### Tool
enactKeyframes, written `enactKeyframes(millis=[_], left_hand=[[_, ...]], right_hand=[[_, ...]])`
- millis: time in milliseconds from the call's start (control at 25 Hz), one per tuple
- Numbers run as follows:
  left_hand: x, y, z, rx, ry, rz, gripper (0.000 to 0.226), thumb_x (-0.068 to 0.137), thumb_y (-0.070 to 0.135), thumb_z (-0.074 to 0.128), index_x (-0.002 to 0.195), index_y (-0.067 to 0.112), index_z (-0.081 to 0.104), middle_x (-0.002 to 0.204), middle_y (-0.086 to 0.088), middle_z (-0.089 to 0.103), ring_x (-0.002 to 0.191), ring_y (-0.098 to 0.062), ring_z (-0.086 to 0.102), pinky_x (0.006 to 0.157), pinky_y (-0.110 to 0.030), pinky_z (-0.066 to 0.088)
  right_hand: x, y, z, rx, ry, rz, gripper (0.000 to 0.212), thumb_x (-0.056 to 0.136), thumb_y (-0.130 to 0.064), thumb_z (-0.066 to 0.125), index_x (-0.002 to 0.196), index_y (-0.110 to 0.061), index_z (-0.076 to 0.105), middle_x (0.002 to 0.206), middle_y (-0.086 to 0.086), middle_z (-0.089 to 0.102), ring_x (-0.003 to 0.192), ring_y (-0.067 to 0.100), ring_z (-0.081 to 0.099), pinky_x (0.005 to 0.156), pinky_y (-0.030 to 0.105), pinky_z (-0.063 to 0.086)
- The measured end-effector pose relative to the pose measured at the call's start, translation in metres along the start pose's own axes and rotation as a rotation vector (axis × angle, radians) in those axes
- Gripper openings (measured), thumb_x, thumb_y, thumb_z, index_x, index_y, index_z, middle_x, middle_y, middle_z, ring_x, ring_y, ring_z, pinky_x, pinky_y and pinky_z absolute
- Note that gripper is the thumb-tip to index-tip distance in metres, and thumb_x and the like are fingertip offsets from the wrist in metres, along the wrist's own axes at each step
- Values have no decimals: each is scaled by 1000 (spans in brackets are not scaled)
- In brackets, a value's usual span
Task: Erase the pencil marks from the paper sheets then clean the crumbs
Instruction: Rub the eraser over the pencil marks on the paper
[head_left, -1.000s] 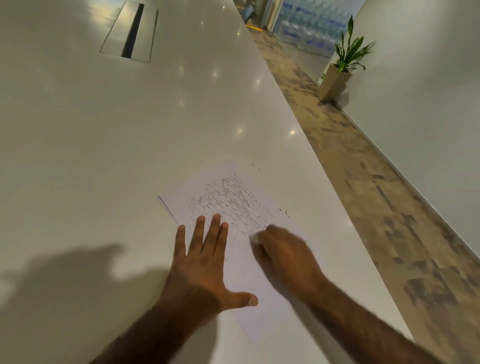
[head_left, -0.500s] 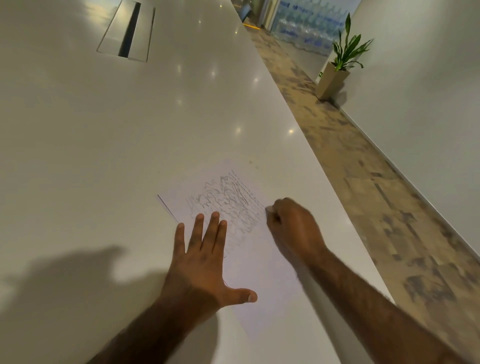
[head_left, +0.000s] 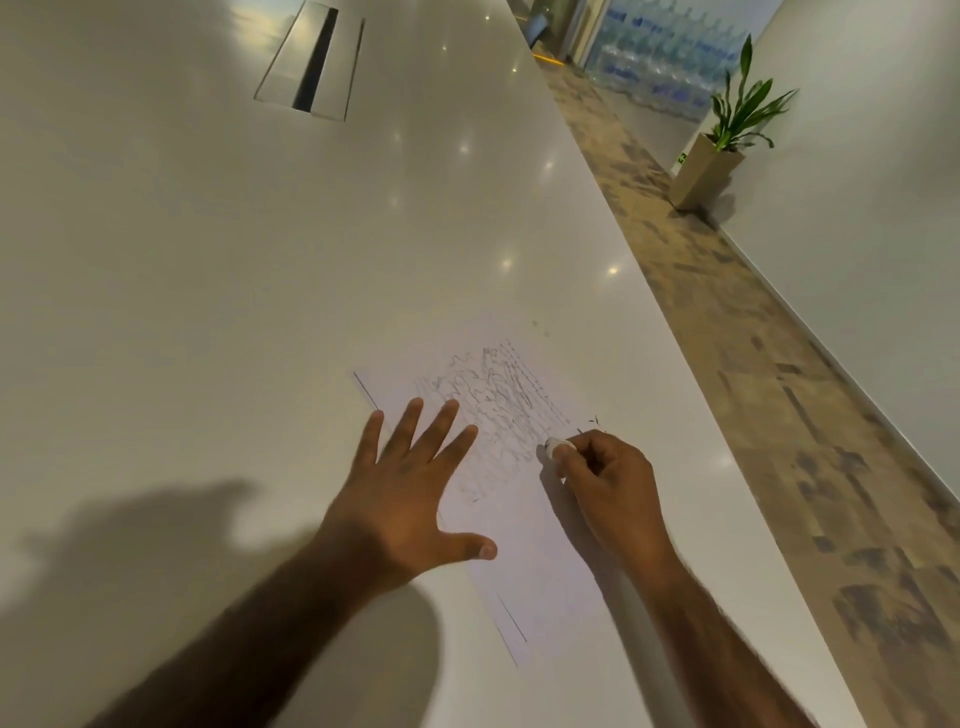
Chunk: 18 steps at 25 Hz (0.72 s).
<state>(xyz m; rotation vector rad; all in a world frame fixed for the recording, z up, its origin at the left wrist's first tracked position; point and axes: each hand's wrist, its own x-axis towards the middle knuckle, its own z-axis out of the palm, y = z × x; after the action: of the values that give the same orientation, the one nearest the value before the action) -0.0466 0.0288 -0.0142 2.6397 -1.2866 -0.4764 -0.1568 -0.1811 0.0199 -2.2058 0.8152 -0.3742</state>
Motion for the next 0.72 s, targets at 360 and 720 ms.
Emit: enactKeyframes(millis=[360,720], left_hand=[[4,1,1,15,-11,-38,126,63,107,21,158,39,-26,161,7,-45,147,-22,-43,123,-59,-17],[6,3,10,34,31,-47,133,51,110,2,155,34,-35,158,4,-50,145,-23,-47,120,-58,-23]], right_hand=[[1,-9,6,-183,-37,-116,13,97,-17,65,103,-25,74,68,-20,65,69,-4,62,61,6,44],[-39,-42,25,-62,-291,15,10,92,-22,74,82,-25,72,79,-10,73,74,2,68,61,14,53]])
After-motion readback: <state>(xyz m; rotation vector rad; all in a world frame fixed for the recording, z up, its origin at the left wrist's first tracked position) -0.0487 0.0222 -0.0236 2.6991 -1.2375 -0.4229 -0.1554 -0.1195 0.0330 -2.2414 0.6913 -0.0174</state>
